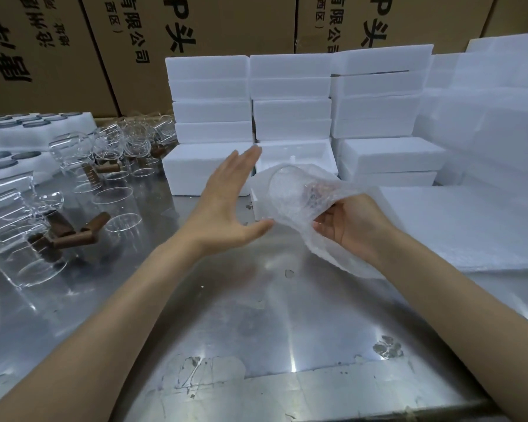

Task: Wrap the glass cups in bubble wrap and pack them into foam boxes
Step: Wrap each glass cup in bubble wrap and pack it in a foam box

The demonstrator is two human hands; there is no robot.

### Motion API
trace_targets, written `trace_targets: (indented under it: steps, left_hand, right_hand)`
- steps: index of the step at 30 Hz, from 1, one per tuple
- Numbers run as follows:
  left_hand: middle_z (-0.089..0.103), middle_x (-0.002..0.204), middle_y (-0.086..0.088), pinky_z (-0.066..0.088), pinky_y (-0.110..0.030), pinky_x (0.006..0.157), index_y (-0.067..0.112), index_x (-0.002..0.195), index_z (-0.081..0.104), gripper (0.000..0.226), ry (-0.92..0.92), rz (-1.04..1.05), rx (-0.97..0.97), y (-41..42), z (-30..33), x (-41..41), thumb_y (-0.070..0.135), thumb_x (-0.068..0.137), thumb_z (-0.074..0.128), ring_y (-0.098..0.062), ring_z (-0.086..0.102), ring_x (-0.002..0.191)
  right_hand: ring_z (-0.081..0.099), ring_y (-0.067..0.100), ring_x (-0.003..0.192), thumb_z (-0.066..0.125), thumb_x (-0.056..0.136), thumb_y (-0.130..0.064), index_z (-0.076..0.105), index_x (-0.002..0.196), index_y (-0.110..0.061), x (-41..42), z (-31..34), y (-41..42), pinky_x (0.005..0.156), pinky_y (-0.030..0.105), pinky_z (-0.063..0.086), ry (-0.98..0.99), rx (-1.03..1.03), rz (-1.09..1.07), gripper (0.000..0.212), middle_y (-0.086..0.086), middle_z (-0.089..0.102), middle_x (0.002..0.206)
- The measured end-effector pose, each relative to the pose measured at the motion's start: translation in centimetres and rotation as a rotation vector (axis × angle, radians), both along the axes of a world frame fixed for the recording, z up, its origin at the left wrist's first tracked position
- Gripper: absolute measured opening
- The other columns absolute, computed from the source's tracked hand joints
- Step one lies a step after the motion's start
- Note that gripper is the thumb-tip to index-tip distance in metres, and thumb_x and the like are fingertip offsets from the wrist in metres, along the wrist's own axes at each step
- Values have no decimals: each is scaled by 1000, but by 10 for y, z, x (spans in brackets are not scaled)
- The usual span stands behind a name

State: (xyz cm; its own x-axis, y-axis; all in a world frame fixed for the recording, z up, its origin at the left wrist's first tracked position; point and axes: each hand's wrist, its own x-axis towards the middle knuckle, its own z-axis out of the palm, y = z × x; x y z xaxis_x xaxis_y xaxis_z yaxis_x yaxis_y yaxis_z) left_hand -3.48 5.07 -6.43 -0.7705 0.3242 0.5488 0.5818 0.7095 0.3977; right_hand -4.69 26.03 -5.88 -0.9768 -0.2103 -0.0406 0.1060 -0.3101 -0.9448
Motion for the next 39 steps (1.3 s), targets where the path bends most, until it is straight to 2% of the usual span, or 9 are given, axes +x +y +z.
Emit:
trace_targets:
  steps: [6,11,16,20,23,27,30,35,39]
  left_hand:
    - [54,136,4,40,-39,106,19,140,47,76,64,-28,22,5,1,-3,48,73,72,-13,49,125]
    - [57,123,6,44,-33,96,23,134,51,77,53,-49,5,4,-2,-3,58,68,68,-11,53,114]
    - [62,91,25,42,-16,70,41,102,53,53,-31,33,93,6,-7,-3,62,55,68,3,59,86]
    - [69,83,11,52,-35,75,26,92,60,57,-90,197,154,-2,-14,-9,67,53,67,-7,64,79]
    - [71,87,4,53,-41,77,19,94,64,67,-123,311,220,-7,-17,-15,72,52,63,-13,66,84]
    - [72,79,19,49,-16,61,28,83,69,46,-290,221,452,-11,-18,-19,68,61,75,5,66,74]
    - [73,77,15,51,-19,64,29,79,69,38,-477,91,655,-8,-16,-20,64,63,72,-5,69,75]
    - [69,119,-1,50,-38,94,25,121,59,79,-714,-76,883,-4,-17,-20,64,54,72,-21,66,107]
    - [68,120,-5,50,-34,91,16,122,60,73,-774,-210,835,-5,-18,-18,55,62,73,-23,65,110]
  right_hand:
    - [53,18,72,37,99,-6,62,90,-11,0,-3,-2,65,30,52,27,96,37,26,6,60,83]
    - [55,17,68,44,95,-9,64,91,-11,0,-2,-1,54,24,52,38,182,115,20,-3,67,69]
    - [63,12,98,41,100,-36,62,119,-19,5,4,2,75,20,50,136,484,178,33,-8,70,108]
    - [52,-5,109,41,95,-52,64,109,-41,14,17,9,90,19,40,341,792,186,29,-29,60,114]
    - [63,-3,97,48,97,-38,71,92,-32,18,25,7,84,15,43,622,682,9,24,-18,70,98]
    - [63,-1,81,53,94,-21,64,92,-21,17,30,16,71,13,44,994,375,-549,11,-11,67,86]
    - [55,-9,89,56,90,-32,56,111,-16,4,29,25,79,11,43,859,311,-709,26,-17,58,97]
    - [48,9,124,58,63,-71,30,144,-27,-10,20,29,106,35,36,328,421,-247,97,-8,47,140]
    - [54,13,120,71,57,-70,37,142,-31,-11,11,28,99,36,40,307,522,-32,99,-11,56,131]
